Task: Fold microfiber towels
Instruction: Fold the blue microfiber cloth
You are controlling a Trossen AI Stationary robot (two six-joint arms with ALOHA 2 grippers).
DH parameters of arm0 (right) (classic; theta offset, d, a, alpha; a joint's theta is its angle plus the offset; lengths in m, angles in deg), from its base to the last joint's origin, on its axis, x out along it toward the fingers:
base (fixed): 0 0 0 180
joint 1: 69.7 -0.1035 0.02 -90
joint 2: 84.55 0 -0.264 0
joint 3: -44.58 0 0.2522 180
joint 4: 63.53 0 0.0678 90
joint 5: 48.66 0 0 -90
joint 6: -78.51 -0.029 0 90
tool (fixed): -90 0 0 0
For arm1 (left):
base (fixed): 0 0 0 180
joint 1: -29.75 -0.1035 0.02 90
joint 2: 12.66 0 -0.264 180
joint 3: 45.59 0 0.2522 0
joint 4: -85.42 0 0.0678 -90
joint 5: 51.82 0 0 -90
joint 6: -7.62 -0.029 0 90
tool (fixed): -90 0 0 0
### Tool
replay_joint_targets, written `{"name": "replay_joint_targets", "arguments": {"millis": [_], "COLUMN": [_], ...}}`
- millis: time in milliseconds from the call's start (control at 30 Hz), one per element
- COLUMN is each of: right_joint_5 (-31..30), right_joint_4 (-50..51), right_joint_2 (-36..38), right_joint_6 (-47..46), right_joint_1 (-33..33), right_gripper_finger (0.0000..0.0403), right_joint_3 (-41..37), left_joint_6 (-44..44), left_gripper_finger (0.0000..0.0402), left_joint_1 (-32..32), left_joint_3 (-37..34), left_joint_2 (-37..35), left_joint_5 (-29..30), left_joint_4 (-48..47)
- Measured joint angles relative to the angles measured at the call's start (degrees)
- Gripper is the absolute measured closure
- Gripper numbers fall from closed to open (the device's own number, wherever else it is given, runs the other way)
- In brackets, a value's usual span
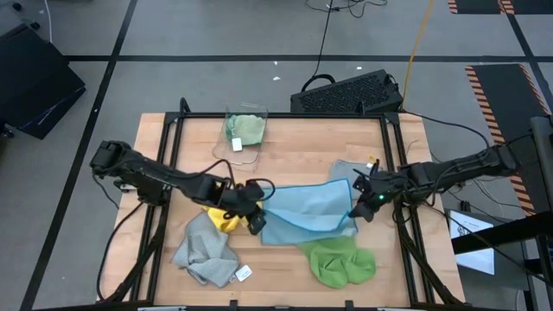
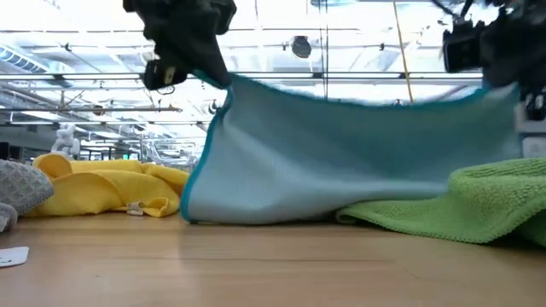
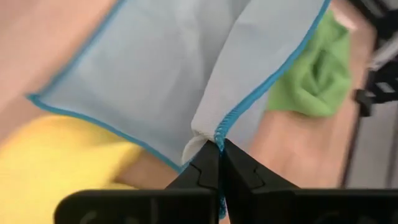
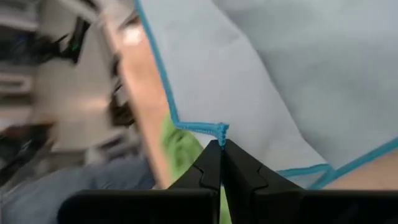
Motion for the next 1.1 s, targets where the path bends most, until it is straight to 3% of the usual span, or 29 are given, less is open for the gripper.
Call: {"name": "replay_joint_targets", "arguments": {"millis": [233, 600, 867, 1100], "right_joint_5": [-12.22, -19.12, -24.84, -27.71], "right_joint_4": [-0.07, 0.01, -0.07, -0.02], "right_joint_2": [0.0, 0.05, -0.05, -0.31], "right_joint_6": [4.1, 4.39, 7.98, 9.12], "right_joint_1": [3.66, 6.13, 7.98, 9.59], "right_gripper_finger": [0.0403, 0.0403, 0.0403, 0.0402], "right_joint_3": [-2.89, -5.44, -5.44, -5.44], "left_joint_6": [-4.37, -4.34, -4.59, -4.72], "left_gripper_finger": [0.0393, 0.0397, 0.039, 0.0388], "left_joint_1": [-4.02, -5.25, -5.34, -5.97], "left_joint_3": [0.01, 0.02, 0.02, -0.04], "left_joint_2": [1.49, 6.4, 6.61, 8.2], "left_joint_5": [0.17, 0.42, 6.97, 7.63], "left_joint_4": [0.34, 1.42, -0.23, -0.25]}}
